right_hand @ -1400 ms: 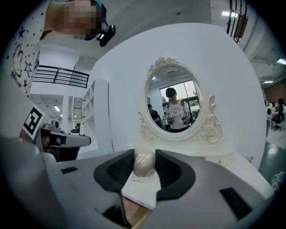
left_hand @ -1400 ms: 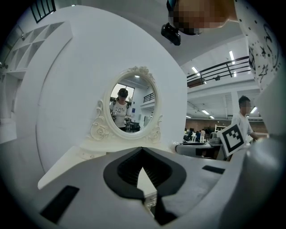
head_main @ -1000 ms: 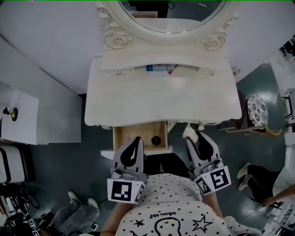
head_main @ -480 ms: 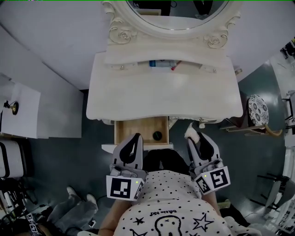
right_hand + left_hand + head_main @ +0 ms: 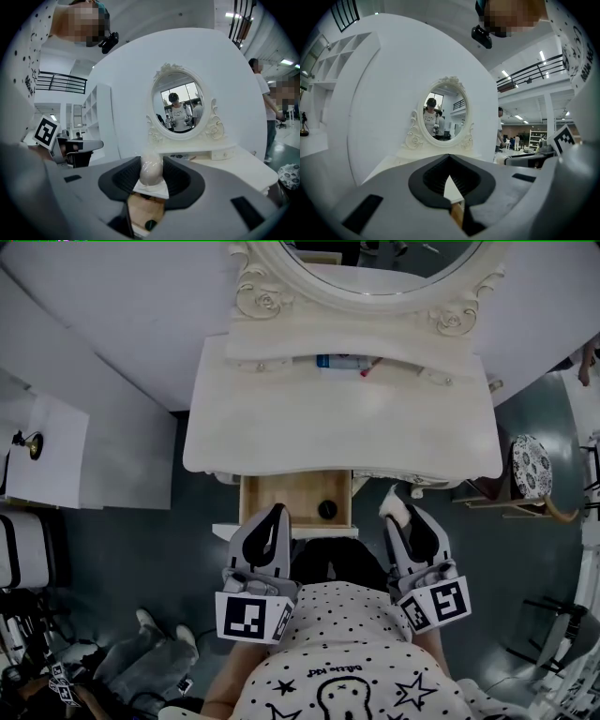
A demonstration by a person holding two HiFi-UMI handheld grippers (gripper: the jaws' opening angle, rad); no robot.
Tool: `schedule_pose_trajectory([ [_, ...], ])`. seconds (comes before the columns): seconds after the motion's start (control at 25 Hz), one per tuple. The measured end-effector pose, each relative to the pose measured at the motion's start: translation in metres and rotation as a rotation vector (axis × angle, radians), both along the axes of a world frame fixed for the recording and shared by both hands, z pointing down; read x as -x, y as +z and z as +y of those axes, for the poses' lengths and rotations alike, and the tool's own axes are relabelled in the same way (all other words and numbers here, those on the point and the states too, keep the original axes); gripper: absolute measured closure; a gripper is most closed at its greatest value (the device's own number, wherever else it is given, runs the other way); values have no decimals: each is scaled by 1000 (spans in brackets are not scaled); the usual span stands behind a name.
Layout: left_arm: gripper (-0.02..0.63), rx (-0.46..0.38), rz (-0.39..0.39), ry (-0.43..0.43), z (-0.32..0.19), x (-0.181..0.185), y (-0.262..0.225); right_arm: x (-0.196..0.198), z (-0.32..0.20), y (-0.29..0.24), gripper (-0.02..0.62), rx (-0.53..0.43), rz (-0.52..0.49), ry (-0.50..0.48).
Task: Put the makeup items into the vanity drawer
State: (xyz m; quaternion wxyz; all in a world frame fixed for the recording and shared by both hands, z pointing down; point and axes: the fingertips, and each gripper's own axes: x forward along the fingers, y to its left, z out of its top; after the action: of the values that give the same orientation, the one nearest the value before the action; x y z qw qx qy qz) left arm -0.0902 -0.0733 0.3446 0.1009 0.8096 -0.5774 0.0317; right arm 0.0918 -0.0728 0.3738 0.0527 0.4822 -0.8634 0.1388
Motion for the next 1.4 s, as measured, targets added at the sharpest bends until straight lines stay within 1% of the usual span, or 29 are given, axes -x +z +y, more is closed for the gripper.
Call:
schedule_pose_trajectory([
  [0.2, 611, -1, 5, -2, -1, -2, 0, 2, -2, 2, 440, 4, 10, -15],
  [0.4, 611, -1, 9, -12, -1, -2, -1, 9, -10, 7, 440, 3, 29, -51],
  [0.72, 611, 8, 8, -62, 4, 9, 1, 36, -28, 29, 440, 29, 76, -145],
  [1.04, 611, 24, 1, -113, 8, 21, 6, 69, -38, 75, 440, 79, 135, -262],
  [1.16, 611, 35, -5, -115, 7, 23, 9, 83, -41, 98, 440, 107, 161, -312],
  [1.32, 611, 44, 14, -131, 5, 24, 10, 101, -46, 128, 440, 155, 195, -380],
  [1.4, 611, 52, 6, -134, 4, 26, 12, 110, -47, 145, 440, 180, 213, -413],
])
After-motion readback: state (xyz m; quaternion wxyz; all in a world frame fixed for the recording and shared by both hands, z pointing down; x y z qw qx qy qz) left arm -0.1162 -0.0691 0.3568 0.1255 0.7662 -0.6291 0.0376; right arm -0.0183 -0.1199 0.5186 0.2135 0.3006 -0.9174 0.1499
